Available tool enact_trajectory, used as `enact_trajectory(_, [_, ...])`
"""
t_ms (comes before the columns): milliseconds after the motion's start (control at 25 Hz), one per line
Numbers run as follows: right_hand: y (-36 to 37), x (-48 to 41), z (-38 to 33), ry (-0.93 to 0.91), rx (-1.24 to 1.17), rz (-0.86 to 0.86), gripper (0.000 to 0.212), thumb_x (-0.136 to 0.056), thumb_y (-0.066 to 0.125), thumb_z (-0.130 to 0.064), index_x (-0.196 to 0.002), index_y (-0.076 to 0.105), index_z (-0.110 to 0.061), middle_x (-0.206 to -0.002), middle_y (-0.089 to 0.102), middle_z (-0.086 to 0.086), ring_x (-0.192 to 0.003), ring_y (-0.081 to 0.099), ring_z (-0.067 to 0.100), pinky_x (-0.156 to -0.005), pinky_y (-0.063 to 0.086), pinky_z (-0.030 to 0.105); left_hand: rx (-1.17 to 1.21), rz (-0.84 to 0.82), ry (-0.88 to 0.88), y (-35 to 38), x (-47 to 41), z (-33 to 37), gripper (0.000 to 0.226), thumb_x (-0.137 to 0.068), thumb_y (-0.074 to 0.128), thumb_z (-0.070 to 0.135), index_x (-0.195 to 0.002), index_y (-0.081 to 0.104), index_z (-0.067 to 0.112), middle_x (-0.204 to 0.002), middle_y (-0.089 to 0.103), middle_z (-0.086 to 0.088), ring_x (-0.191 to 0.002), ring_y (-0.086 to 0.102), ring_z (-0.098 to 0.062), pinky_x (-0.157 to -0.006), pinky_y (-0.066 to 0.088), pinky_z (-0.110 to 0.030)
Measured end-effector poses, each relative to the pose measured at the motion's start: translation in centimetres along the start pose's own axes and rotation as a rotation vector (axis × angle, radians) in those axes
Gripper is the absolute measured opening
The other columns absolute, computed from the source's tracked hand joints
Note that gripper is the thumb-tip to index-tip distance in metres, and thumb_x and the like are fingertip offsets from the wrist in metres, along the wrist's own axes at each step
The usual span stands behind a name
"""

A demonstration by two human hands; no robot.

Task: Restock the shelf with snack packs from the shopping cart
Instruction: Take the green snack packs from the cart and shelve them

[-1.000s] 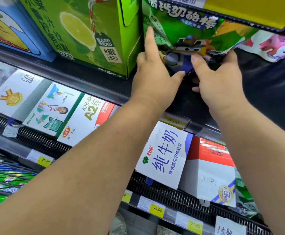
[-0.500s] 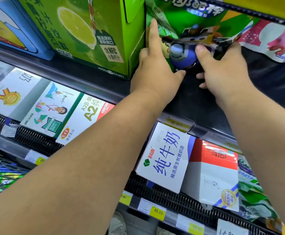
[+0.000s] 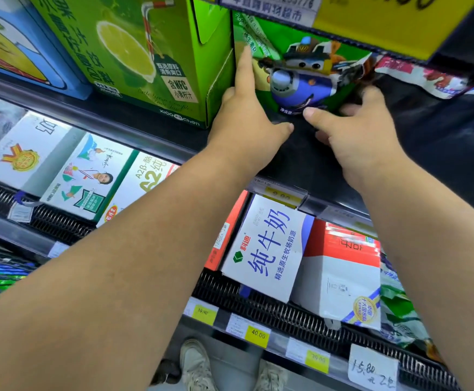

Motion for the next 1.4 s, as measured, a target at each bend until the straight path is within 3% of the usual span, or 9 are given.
enact_trajectory(120, [-0.5, 3.0, 0.3, 0.104, -0.066, -0.059, 0.095, -0.064, 0.083, -0.034, -0.146, 0.035, -0.028, -0.137, 0.048, 0.004, -0.120, 0.056, 0.019, -0.103, 0.049, 0.042, -0.016, -0.056, -0.025, -0.9, 2.5, 0.4, 0.109, -0.081, 0.079, 0.029, -0.157, 0.002, 0.032, -0.144, 0.043, -0.007, -0.120, 0.055, -0.023, -0.103, 0.046, -0.039])
enact_trajectory(280, [-1.0, 9.1, 0.1, 0.253, -0.117, -0.223, 0.094, -0.068, 0.081, -0.027, -0.148, 0.032, -0.034, -0.144, 0.043, 0.002, -0.120, 0.056, 0.022, -0.101, 0.050, 0.045, 0.016, -0.094, -0.113, -2.5, 7.8, 0.3, 0.105, -0.081, 0.080, 0.028, -0.157, 0.008, 0.032, -0.149, 0.042, -0.003, -0.130, 0.049, -0.020, -0.107, 0.043, -0.041])
enact_trajectory(400, [-2.3, 13.6, -1.7, 0.223, -0.113, -0.317, 0.081, -0.081, 0.077, -0.015, -0.148, 0.034, -0.032, -0.146, 0.043, 0.003, -0.110, 0.059, 0.013, -0.092, 0.052, 0.035, 0.028, -0.079, -0.147, -5.0, 12.5, 0.8, 0.101, -0.082, 0.079, 0.029, -0.157, 0.012, 0.032, -0.148, 0.043, 0.001, -0.126, 0.051, -0.020, -0.102, 0.047, -0.045])
enact_trajectory(560, [-3.8, 18.2, -5.5, 0.160, -0.058, -0.417, 0.073, -0.085, 0.073, -0.012, -0.147, 0.038, -0.029, -0.140, 0.047, 0.001, -0.097, 0.057, -0.002, -0.091, 0.049, 0.030, 0.102, -0.039, -0.247, -8.9, 18.9, 1.6, 0.092, -0.085, 0.076, 0.026, -0.156, 0.017, 0.033, -0.146, 0.044, 0.005, -0.129, 0.049, -0.017, -0.104, 0.044, -0.037])
enact_trajectory(760, [-3.1, 24.4, -11.6, 0.059, -0.048, -0.623, 0.069, -0.085, 0.074, -0.013, -0.143, 0.041, -0.029, -0.136, 0.049, 0.000, -0.116, 0.059, 0.019, -0.080, 0.051, 0.027, 0.169, 0.078, -0.306, -15.1, 26.5, 3.7, 0.084, -0.086, 0.075, 0.023, -0.153, 0.026, 0.035, -0.143, 0.046, 0.007, -0.122, 0.050, -0.013, -0.089, 0.041, -0.025])
enact_trajectory(880, [-2.0, 27.6, -14.0, -0.001, -0.053, -0.713, 0.064, -0.085, 0.073, -0.012, -0.140, 0.044, -0.028, -0.133, 0.052, 0.001, -0.115, 0.058, 0.021, -0.082, 0.049, 0.024, 0.126, 0.110, -0.314, -18.4, 29.6, 4.3, 0.080, -0.085, 0.077, 0.019, -0.150, 0.034, 0.031, -0.140, 0.049, 0.005, -0.119, 0.051, -0.013, -0.085, 0.044, -0.019])
enact_trajectory(1280, [6.5, 37.5, -17.2, -0.075, 0.003, -0.953, 0.065, -0.082, 0.077, -0.009, -0.138, 0.049, -0.026, -0.125, 0.054, 0.000, -0.108, 0.059, 0.021, -0.090, 0.048, 0.029, 0.085, 0.273, -0.404, -29.2, 39.4, -1.5, 0.073, -0.080, 0.081, 0.016, -0.139, 0.045, 0.041, -0.133, 0.056, 0.003, -0.118, 0.057, -0.018, -0.101, 0.049, -0.039])
enact_trajectory(1400, [9.8, 40.0, -17.4, -0.074, 0.036, -0.958, 0.066, -0.082, 0.076, -0.008, -0.139, 0.048, -0.025, -0.130, 0.054, 0.004, -0.111, 0.058, 0.023, -0.088, 0.047, 0.028, 0.102, 0.271, -0.415, -31.9, 40.4, -4.4, 0.073, -0.081, 0.081, 0.017, -0.142, 0.045, 0.034, -0.135, 0.056, 0.003, -0.119, 0.055, -0.017, -0.099, 0.047, -0.034])
Point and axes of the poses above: each hand's wrist, its own x-axis away from the middle knuckle, its own y-axis out of the palm, z = x × y, the point moved 5 cm from there along -x, towards the middle knuckle
